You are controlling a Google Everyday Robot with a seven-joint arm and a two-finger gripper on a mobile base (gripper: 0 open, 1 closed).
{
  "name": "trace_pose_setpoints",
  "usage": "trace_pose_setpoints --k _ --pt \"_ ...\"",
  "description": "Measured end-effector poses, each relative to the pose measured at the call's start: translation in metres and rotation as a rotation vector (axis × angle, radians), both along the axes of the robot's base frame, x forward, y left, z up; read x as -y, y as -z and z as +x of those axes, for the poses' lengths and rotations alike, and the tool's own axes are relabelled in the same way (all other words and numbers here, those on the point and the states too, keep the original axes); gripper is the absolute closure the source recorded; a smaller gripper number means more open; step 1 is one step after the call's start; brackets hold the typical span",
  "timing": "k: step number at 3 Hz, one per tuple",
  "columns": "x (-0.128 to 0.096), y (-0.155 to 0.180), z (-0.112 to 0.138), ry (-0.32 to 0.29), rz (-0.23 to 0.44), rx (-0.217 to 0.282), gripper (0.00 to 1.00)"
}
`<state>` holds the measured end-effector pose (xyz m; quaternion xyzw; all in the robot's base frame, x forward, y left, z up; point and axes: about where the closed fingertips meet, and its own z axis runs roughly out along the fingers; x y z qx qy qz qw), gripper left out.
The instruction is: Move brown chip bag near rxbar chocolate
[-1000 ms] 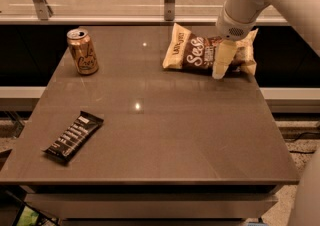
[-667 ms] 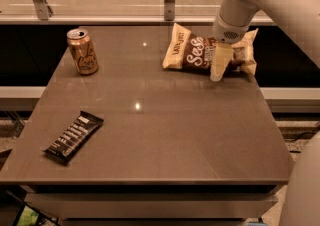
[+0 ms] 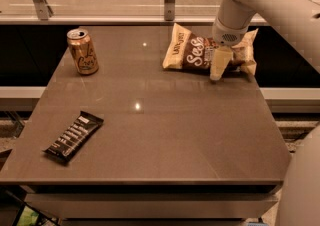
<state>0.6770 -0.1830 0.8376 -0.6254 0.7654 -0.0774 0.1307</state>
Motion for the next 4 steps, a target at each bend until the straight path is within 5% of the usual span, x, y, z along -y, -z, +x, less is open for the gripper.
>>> trace_pose_setpoints --k 3,4 --pt "-0.0009 0.0045 0.0006 -0.002 -0.001 -0.007 0.87" --pt "-0.0009 0.0018 0.0006 -0.002 -0.001 -0.007 1.00"
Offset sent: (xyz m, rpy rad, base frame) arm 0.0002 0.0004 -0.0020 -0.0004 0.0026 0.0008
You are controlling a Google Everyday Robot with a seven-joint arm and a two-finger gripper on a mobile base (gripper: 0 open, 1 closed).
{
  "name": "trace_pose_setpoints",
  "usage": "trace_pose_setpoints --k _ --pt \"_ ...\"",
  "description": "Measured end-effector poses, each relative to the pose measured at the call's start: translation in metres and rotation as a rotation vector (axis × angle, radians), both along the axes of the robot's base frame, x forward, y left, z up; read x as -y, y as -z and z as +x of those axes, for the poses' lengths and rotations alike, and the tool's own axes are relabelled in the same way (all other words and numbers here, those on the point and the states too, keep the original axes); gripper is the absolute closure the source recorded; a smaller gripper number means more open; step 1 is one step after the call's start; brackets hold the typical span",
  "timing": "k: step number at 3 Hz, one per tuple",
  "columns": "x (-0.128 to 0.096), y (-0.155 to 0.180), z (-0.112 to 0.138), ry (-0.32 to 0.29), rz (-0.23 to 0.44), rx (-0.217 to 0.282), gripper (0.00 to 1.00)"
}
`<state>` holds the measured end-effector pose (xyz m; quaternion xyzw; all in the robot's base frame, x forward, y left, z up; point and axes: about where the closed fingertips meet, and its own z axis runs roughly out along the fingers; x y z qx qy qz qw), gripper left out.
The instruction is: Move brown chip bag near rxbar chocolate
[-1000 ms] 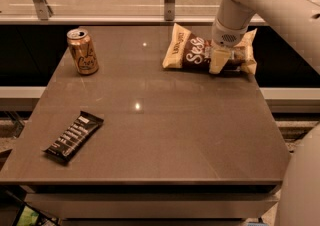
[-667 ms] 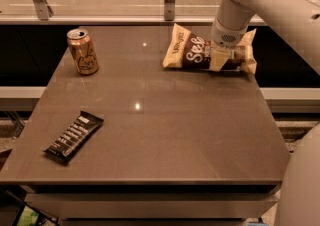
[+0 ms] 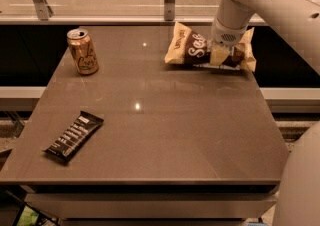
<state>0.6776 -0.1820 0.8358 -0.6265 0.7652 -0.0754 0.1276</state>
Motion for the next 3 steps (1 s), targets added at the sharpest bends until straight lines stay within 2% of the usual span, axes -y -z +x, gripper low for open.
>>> trace_pose_setpoints --k 3 --pt "-0.0003 -0.0009 -0.0004 -0.003 0.002 -0.001 1.00"
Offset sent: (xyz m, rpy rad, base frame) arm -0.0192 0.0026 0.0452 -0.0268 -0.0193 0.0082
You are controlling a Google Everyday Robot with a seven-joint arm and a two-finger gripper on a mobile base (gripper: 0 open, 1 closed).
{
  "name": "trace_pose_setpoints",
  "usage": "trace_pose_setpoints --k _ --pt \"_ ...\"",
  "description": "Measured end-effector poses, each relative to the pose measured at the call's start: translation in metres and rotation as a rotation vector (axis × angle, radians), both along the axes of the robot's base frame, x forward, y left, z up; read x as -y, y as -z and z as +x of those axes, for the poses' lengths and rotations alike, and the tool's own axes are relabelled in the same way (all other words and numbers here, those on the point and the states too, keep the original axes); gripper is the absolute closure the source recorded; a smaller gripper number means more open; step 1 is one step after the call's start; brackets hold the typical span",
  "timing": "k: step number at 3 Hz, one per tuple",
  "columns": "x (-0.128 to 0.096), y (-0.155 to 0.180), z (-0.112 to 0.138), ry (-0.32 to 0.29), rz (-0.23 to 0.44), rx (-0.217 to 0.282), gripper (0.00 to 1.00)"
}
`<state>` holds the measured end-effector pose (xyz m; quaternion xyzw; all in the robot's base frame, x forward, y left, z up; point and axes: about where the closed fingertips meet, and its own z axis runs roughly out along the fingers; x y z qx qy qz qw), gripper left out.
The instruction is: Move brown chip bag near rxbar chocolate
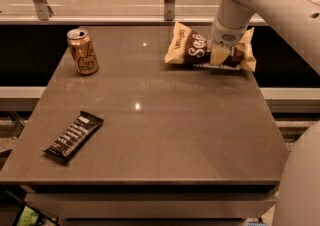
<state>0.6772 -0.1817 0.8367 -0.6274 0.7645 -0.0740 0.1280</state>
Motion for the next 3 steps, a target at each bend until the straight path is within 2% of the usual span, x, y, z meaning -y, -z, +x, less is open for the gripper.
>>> trace_pose_setpoints --k 3 --pt "-0.020 -0.079 -0.060 0.034 -0.087 0.085 1.00"
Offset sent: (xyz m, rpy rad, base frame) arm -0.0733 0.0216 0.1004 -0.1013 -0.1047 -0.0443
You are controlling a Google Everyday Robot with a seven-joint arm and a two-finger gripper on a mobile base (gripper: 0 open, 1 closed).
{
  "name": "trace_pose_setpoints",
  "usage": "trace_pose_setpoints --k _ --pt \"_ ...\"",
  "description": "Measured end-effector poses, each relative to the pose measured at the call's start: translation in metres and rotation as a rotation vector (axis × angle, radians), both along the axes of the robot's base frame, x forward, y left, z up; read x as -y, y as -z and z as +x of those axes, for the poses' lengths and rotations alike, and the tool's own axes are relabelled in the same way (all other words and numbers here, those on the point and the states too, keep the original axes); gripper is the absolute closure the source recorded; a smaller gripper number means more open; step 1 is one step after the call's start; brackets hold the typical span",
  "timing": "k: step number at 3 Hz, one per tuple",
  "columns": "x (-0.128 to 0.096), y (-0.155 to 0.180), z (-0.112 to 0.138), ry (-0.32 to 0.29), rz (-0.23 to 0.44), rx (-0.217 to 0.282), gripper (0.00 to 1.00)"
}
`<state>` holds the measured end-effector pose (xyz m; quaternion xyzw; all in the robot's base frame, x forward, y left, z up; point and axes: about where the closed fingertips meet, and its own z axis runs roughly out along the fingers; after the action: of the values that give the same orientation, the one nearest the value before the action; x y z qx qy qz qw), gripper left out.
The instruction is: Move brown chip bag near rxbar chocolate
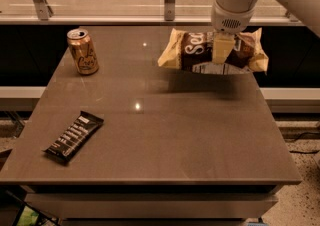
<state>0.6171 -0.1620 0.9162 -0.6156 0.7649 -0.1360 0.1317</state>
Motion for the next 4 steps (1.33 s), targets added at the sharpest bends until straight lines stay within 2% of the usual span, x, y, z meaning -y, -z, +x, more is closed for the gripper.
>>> trace_pose_setpoints --k 2,4 --pt "-0.035 -0.012 -0.031 -0.017 -0.033 0.033 1.00" --pt "-0.075 0.001 -0.073 -0.011 -0.023 0.060 1.00"
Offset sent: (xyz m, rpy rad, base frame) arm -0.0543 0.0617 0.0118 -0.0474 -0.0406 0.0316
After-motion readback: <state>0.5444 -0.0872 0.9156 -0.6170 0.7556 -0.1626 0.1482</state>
